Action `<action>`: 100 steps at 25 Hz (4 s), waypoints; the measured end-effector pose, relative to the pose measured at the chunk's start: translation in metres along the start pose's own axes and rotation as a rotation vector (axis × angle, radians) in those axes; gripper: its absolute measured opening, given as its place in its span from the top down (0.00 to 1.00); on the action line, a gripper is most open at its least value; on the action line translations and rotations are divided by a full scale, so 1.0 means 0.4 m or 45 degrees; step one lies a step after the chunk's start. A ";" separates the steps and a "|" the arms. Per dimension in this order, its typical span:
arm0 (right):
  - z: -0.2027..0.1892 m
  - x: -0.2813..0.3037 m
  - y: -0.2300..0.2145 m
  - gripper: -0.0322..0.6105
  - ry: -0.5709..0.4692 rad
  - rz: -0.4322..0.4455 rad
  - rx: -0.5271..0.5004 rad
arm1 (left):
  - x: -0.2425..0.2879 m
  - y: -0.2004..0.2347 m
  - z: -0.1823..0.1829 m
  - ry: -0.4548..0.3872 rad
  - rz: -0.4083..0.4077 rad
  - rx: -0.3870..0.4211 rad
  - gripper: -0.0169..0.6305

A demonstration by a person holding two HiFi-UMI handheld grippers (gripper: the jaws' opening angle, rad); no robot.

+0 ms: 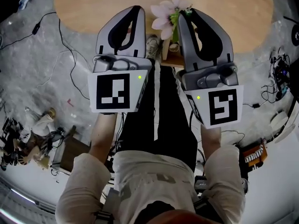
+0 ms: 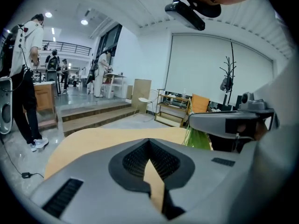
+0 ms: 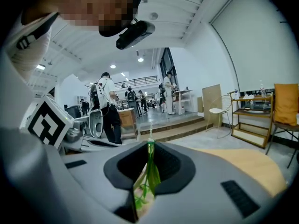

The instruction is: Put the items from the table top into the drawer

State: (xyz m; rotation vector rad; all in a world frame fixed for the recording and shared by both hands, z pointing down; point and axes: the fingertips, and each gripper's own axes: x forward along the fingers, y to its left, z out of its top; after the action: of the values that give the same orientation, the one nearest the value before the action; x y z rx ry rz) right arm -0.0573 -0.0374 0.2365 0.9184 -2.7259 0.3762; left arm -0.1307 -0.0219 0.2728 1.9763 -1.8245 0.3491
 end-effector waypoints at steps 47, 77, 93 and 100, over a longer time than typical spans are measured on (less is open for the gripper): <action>-1.099 -0.313 -0.117 0.67 1.498 0.453 -0.886 | 0.057 -0.157 -0.078 0.165 -0.218 0.190 0.96; -0.205 -0.230 -0.202 0.94 0.156 -0.480 0.054 | 0.066 -0.225 -0.056 0.105 -0.259 0.142 0.96; -0.337 0.177 -0.432 0.57 0.245 -0.718 0.631 | 0.108 -0.140 -0.048 0.119 -0.172 0.109 0.96; -0.496 0.342 -0.554 0.57 0.572 -0.968 0.632 | 0.142 -0.032 -0.045 0.136 -0.078 0.094 0.96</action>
State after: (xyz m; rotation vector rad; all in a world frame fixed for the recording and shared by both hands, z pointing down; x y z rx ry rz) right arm 0.0020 -0.2211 0.5007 1.6515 -1.7307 0.9616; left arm -0.1105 -0.0628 0.3129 2.0174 -1.7044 0.4999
